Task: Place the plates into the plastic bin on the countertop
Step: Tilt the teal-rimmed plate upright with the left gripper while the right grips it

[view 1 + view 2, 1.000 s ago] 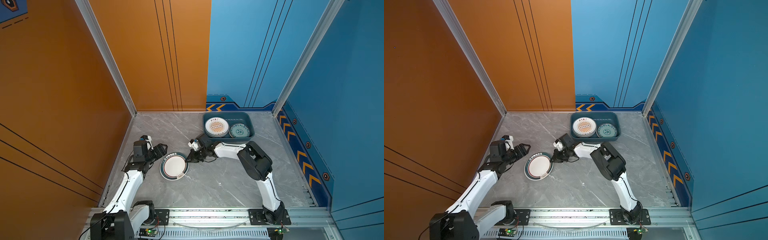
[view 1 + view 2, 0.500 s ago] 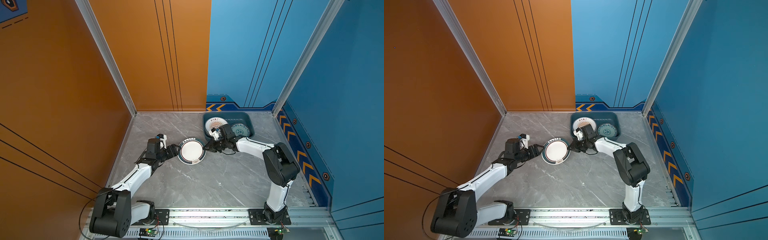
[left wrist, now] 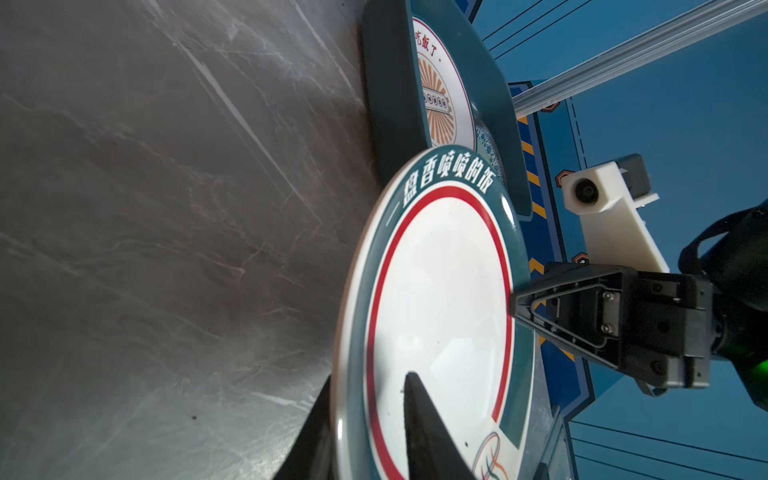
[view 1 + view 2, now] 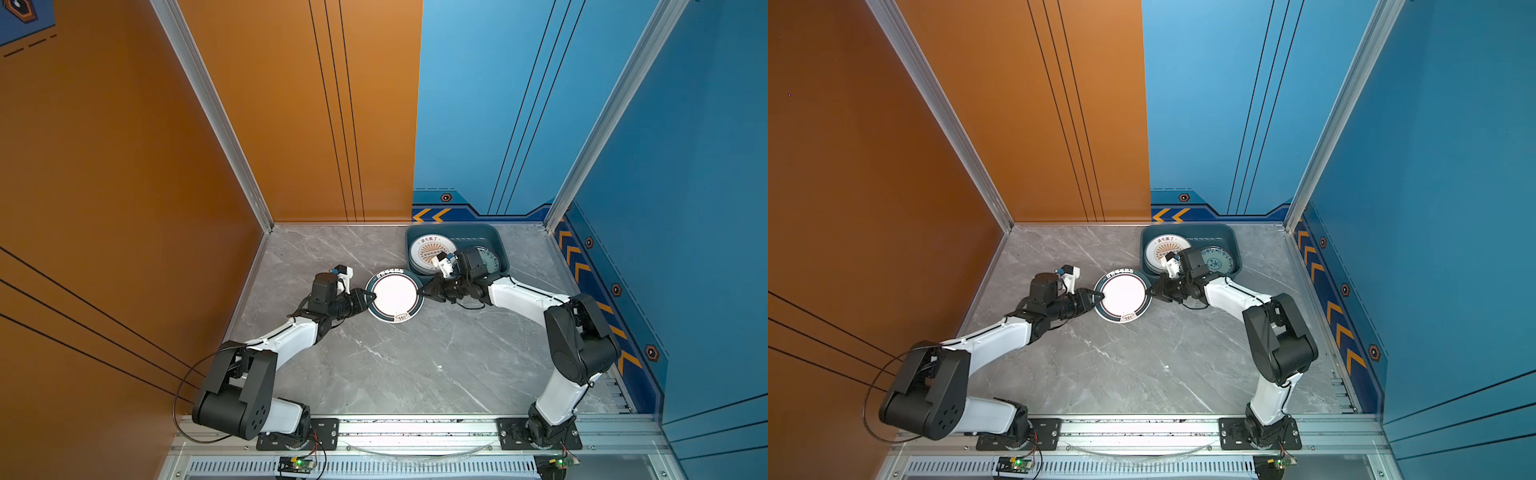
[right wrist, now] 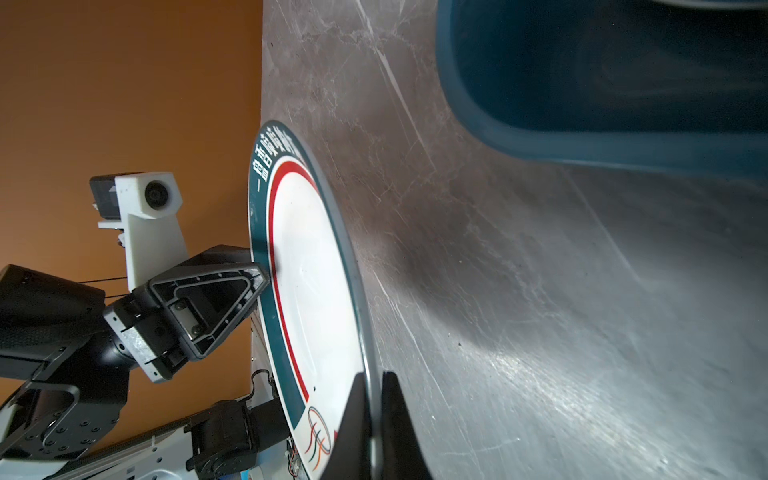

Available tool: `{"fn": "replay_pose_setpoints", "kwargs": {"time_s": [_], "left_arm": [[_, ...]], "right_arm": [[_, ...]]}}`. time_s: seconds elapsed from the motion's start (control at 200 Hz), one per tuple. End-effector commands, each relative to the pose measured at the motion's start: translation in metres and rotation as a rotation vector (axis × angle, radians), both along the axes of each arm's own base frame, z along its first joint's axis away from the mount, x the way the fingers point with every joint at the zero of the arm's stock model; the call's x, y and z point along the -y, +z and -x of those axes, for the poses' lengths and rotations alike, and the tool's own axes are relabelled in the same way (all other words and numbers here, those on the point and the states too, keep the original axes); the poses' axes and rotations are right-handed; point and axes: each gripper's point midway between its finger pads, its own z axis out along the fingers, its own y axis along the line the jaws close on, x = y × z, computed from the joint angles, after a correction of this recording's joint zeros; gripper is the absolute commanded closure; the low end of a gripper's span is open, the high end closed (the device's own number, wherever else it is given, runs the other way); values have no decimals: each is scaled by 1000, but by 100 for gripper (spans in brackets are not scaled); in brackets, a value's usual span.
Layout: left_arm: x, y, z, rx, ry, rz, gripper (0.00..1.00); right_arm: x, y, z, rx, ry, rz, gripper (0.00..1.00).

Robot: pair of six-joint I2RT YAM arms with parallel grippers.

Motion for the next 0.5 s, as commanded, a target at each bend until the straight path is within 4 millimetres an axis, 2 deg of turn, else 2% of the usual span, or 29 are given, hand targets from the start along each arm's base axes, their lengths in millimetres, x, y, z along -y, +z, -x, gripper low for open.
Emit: {"fn": "replay_pose_setpoints", "kwargs": {"time_s": [0.0,0.426,0.496], "left_arm": [[24,36,-6,93,-93,103,75],[43,50,-8,110,-144,197,91],[46,51,-8,110,-152,205,94]], "right_arm": [[-4,17,4,32,27,-70,100],[-7,23,7,38,48,-123,100],[-9,26,8,46,57,-144,86]]}}
